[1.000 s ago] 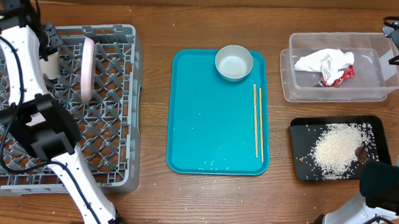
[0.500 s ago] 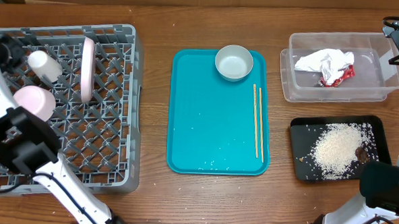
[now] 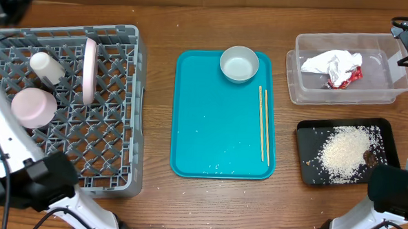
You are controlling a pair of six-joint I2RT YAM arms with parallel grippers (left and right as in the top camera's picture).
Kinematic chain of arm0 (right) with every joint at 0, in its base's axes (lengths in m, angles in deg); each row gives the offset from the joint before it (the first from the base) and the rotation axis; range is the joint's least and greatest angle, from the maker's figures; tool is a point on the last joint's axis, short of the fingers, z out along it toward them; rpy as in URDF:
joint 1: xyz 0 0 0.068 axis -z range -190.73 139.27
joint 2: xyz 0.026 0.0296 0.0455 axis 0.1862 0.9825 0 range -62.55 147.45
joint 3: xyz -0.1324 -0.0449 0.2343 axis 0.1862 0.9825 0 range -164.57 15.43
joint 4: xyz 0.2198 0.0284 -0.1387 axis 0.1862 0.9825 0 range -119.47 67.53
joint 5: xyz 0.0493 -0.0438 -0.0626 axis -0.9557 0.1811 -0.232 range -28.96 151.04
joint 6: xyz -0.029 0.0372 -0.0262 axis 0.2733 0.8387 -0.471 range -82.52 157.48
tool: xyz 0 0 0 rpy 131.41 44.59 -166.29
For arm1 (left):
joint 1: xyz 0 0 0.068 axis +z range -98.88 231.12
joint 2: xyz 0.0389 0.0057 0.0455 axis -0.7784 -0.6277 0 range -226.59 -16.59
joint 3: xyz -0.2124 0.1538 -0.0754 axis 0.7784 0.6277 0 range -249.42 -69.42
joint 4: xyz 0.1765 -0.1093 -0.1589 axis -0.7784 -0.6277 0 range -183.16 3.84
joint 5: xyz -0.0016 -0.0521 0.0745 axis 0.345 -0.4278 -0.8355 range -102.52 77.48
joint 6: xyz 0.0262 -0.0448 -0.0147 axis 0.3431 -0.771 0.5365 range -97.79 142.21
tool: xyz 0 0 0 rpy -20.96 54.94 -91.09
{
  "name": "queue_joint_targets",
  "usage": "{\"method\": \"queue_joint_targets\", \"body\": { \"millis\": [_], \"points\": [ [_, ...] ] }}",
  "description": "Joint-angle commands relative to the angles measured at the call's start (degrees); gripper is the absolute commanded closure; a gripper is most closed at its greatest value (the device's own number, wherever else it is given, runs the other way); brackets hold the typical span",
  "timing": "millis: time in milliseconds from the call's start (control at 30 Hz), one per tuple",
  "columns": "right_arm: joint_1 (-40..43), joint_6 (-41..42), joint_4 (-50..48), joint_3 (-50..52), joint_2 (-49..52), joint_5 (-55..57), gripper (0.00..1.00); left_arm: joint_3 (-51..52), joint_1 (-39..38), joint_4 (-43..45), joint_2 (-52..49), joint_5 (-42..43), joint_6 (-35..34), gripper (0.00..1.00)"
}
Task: Sort waste into correct bins and load items into the dishwasher
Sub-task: 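Reach the left gripper to the white bowl on the teal tray, then grasp the white bowl's rim with the left gripper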
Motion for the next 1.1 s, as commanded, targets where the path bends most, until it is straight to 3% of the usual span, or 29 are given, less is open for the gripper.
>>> {"method": "queue_joint_targets", "body": {
  "millis": [0,133,333,400,500,600,700,900,1067],
  "points": [
    [0.0,0.2,-0.2,-0.8,-0.9,0.5,0.0,-0.2,-11.3,-2.1,-0.1,16.8,8.6,0.0],
    [0.0,0.2,-0.2,-0.8,-0.9,0.5,0.0,-0.1,-23.9,-6.3,-0.7,5.5,18.8,0.0],
    [0.0,0.2,-0.2,-0.8,-0.9,0.5,0.0,-0.1,-44.2,-8.9,-4.8,-38.8,23.2,0.02],
    [0.0,0.2,-0.2,-0.8,-0.9,0.5,0.0,-0.1,-49.5,-8.9,-7.6,-46.1,26.8,0.02],
    [0.0,0.2,-0.2,-0.8,-0.9,0.5,0.0,-0.1,-55.0,-8.7,-12.6,-50.7,31.1,0.03],
    [0.0,0.2,-0.2,-0.8,-0.9,0.5,0.0,-0.1,-58.2,-6.9,-17.7,-55.0,31.9,0.16],
    [0.0,0.2,-0.2,-0.8,-0.9,0.5,0.0,-0.1,-59.5,-4.7,-22.2,-57.1,32.0,0.15],
    [0.0,0.2,-0.2,-0.8,-0.9,0.5,0.0,-0.1,-59.5,-1.5,-28.7,-55.9,32.0,0.2],
    [0.0,0.2,-0.2,-0.8,-0.9,0.5,0.0,-0.1,-59.5,-2.1,-32.3,-44.9,36.2,0.22]
  ]
}}
